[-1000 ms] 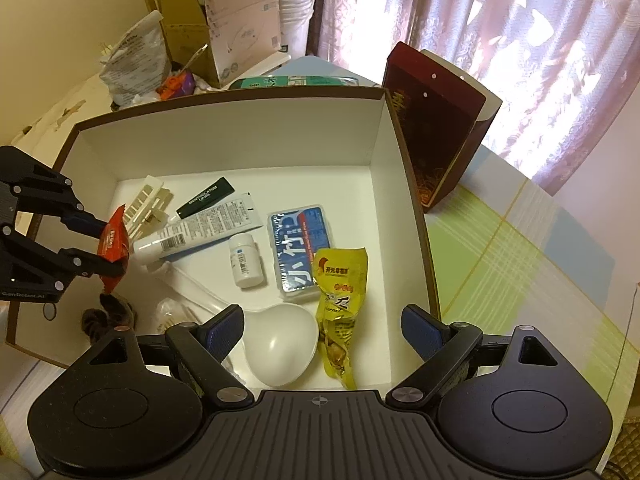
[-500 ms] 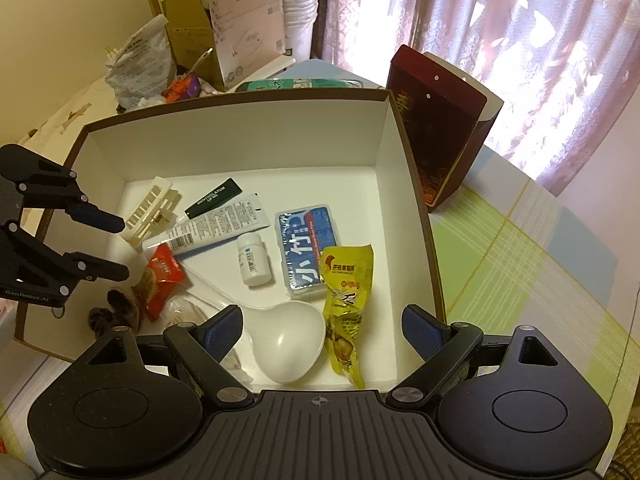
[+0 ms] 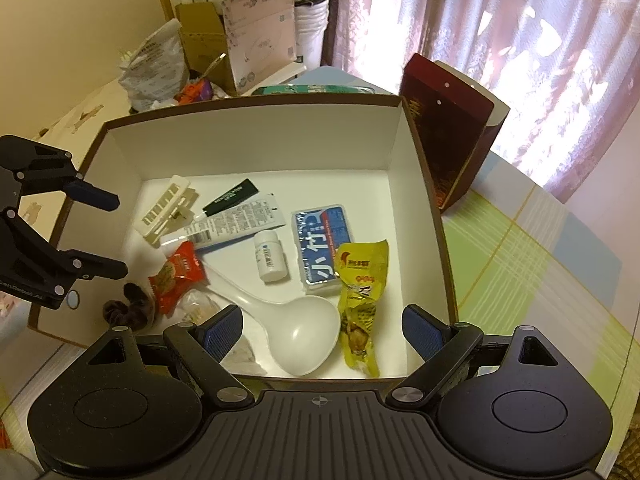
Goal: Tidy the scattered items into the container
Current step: 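Open the right tool to drop the yellow packet while the left tool lowers the red packet, then open the left tool to drop the red packet into the box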
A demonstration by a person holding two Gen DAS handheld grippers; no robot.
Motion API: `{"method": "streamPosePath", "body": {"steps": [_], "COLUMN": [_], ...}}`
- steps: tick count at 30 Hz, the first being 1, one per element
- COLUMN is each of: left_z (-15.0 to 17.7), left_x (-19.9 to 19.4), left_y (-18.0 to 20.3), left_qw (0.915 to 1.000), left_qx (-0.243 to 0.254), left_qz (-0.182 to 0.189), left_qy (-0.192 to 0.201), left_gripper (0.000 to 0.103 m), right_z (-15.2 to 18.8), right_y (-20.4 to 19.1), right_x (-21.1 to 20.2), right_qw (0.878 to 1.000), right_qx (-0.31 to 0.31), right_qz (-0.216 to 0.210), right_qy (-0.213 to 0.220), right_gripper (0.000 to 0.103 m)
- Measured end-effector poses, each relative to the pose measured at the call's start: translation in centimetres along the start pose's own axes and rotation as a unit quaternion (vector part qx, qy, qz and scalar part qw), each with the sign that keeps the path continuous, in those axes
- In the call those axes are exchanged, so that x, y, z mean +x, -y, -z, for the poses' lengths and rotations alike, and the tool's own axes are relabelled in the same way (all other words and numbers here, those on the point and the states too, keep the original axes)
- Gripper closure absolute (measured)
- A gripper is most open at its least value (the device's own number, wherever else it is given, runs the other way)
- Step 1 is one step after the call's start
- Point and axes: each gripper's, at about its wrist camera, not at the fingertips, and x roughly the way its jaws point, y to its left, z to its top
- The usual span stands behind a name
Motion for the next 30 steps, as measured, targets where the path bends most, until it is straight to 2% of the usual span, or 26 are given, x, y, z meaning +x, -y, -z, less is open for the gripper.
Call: {"method": "streamPosePath", "body": {"steps": [7,13,20,30], "left_z": [0.8,1.2,1.5,2.5], "left_x": [-2.1,-4.1,-6.5,-9.9], "left_y": [0.8,1.9,3.7,7.0], "left_qw": [0.9994,0.9955,0.9871,0.9727], "left_qx": [-0.022,-0.064,-0.113,-0.162], "left_qz": [-0.028,-0.069,-0.11,-0.151], "left_qy": [0.003,0.008,0.027,0.069], "left_gripper": [0.032,0.02,0.016,0.013], "right_z": [0.6,1.6,3.1,5.7], "right_y": [-0.7,-1.4,-1.8,-2.1], "right_x": [-0.7,-1.6,-3.6,-7.3], "right_qw": [1.0,0.999,0.997,0.991], "right_qx": [-0.003,-0.008,0.007,0.033], "right_qz": [-0.008,-0.012,-0.022,-0.027], "right_qy": [0.016,0.04,0.077,0.124], "right_gripper": [0.011,0.011,0.011,0.011]}}
